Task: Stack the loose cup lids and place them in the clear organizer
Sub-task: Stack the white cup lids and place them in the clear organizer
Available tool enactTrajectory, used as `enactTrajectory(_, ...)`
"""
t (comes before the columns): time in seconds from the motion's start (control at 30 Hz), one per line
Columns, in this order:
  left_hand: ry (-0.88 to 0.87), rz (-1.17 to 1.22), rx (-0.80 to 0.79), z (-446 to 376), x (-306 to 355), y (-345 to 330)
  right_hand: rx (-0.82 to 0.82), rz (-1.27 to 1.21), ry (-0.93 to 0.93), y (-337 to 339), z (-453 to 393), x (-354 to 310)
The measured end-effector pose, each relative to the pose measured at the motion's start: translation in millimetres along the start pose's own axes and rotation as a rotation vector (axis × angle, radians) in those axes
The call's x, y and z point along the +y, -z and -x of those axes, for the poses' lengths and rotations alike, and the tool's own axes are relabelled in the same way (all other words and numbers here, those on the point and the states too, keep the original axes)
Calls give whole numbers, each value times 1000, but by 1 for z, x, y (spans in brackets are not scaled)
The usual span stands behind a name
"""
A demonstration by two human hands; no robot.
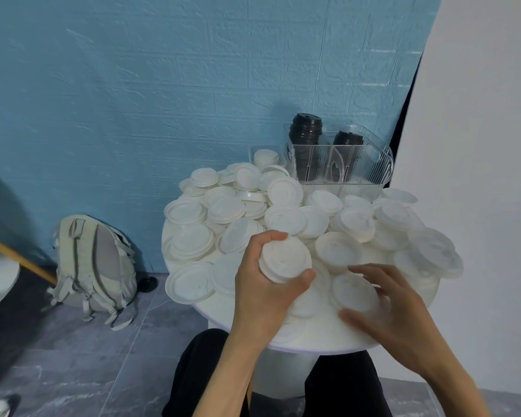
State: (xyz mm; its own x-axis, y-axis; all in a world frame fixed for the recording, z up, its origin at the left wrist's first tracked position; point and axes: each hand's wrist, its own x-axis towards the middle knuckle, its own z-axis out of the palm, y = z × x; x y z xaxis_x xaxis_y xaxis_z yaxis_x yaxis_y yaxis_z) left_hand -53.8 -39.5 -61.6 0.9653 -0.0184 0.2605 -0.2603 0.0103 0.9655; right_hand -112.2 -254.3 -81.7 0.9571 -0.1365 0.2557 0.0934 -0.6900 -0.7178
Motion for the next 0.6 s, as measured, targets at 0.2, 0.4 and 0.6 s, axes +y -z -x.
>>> enactTrajectory(0.2, 4, -16, -28, 0, 0, 3, 180, -90, 18, 17, 1, -16)
enactTrajectory(0.4, 23, -12, -73, 3, 0, -2, 193, -328, 154, 3, -13, -53)
enactTrajectory(0.6, 25, 44, -123, 2, -2, -9, 34, -286, 236, -24, -29, -75)
